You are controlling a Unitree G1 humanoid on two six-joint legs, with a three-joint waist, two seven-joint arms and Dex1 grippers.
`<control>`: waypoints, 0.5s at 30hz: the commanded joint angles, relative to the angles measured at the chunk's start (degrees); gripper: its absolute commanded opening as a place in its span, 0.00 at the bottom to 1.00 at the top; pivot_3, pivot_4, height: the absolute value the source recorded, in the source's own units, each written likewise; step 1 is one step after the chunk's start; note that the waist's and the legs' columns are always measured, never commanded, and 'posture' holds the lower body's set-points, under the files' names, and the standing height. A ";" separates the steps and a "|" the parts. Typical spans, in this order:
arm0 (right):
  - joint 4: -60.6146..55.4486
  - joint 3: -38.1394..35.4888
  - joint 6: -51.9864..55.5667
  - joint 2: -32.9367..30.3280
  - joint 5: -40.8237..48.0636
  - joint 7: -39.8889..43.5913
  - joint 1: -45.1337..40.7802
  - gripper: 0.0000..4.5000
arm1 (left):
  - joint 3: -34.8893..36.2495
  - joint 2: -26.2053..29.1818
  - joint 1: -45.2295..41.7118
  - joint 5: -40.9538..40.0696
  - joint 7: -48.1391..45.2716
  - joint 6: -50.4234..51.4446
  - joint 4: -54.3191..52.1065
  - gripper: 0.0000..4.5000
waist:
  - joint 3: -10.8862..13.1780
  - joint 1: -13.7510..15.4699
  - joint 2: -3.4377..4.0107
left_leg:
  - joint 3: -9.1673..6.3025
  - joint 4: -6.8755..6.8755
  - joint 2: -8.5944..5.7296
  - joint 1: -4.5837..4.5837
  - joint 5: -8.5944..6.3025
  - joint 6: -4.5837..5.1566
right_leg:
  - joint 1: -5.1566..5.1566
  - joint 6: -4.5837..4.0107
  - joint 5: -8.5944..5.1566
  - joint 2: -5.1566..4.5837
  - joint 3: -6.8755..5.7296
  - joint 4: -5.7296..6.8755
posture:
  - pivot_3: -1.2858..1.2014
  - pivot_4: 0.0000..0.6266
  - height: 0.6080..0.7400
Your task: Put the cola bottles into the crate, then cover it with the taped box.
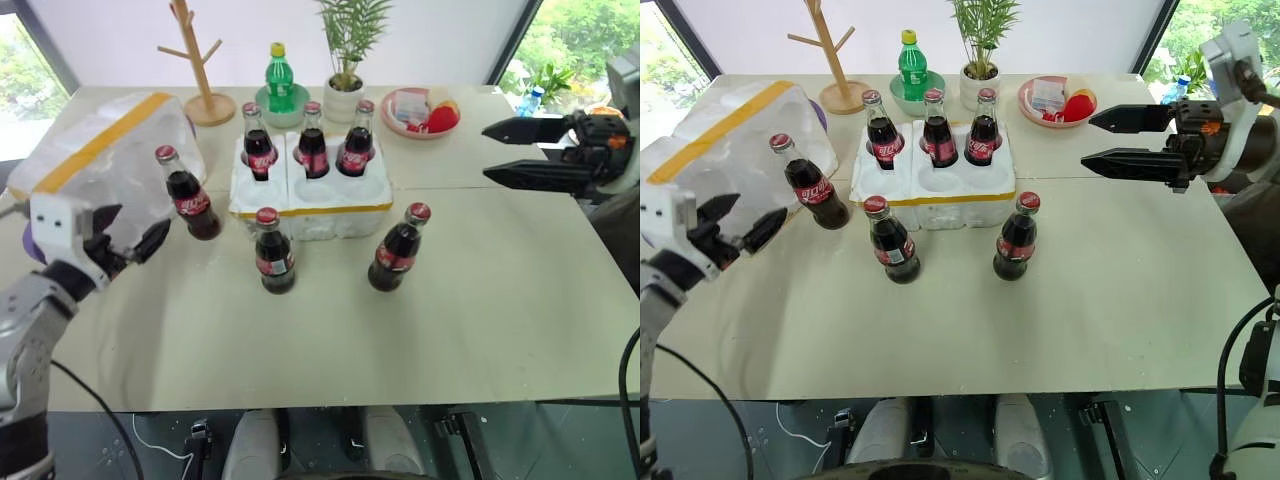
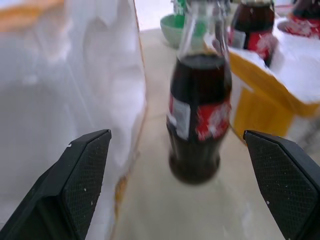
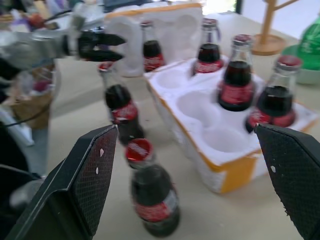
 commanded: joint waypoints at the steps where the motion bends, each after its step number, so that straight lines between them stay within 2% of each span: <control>1: -2.46 -0.72 0.11 0.09 1.43 0.24 -1.43 1.00 | -3.76 0.69 -4.73 2.92 -1.06 -2.56 3.55 0.99 | 0.00 -0.07 0.01 | 0.01 0.00 0.00 0.00 0.00 0.01 | -0.01 0.01 0.00 0.00 0.00 0.00 | 0.52 0.24 1.00; 15: -6.77 -2.32 1.32 2.07 4.16 -2.50 1.52 1.00 | -13.49 -1.96 -17.03 10.67 -5.73 -10.90 22.17 0.99 | 0.00 0.19 0.01 | 0.05 0.06 -0.04 0.00 0.01 -0.01 | -0.05 0.10 0.06 0.05 -0.02 0.13 | 0.52 0.24 1.00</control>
